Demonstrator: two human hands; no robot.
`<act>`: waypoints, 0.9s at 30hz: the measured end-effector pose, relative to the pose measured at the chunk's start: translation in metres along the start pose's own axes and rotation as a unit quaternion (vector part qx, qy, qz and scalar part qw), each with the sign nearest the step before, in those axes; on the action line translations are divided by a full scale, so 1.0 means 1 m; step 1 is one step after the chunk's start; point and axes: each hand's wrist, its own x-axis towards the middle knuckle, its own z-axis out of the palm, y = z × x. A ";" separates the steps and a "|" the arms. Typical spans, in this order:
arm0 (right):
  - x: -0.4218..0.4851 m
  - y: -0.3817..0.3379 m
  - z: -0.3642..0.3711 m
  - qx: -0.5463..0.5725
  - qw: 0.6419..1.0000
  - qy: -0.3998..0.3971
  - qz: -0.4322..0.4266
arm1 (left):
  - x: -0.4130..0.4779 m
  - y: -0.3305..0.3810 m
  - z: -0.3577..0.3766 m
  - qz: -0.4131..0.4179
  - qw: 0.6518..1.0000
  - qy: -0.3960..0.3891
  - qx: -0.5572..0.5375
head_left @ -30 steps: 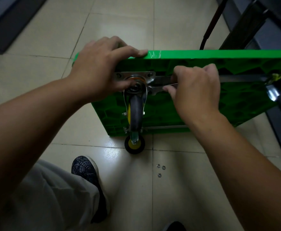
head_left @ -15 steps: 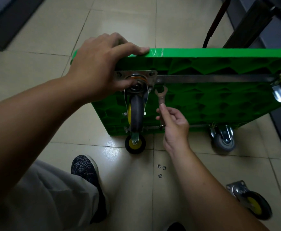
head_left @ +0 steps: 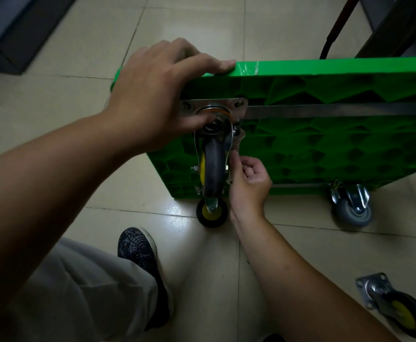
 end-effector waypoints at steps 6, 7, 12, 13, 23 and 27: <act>-0.003 0.006 0.007 0.045 0.997 -0.017 0.061 | -0.001 0.002 -0.002 -0.007 1.000 -0.004 -0.009; -0.001 0.000 0.002 0.026 0.998 -0.018 0.045 | -0.001 0.002 -0.002 -0.007 1.000 -0.005 -0.009; 0.024 -0.060 -0.032 -0.235 0.963 -0.044 -0.123 | 0.000 0.002 -0.004 -0.006 1.000 -0.005 -0.017; 0.029 -0.075 -0.035 -0.307 0.935 -0.050 -0.169 | 0.001 0.002 -0.004 -0.005 1.000 -0.004 -0.019; 0.023 -0.149 -0.023 -0.644 0.657 -0.066 -0.387 | -0.003 0.003 -0.005 0.009 1.000 -0.003 -0.011; 0.040 -0.135 -0.056 -0.475 0.820 -0.099 -0.304 | -0.002 0.001 -0.004 0.009 1.000 -0.004 -0.010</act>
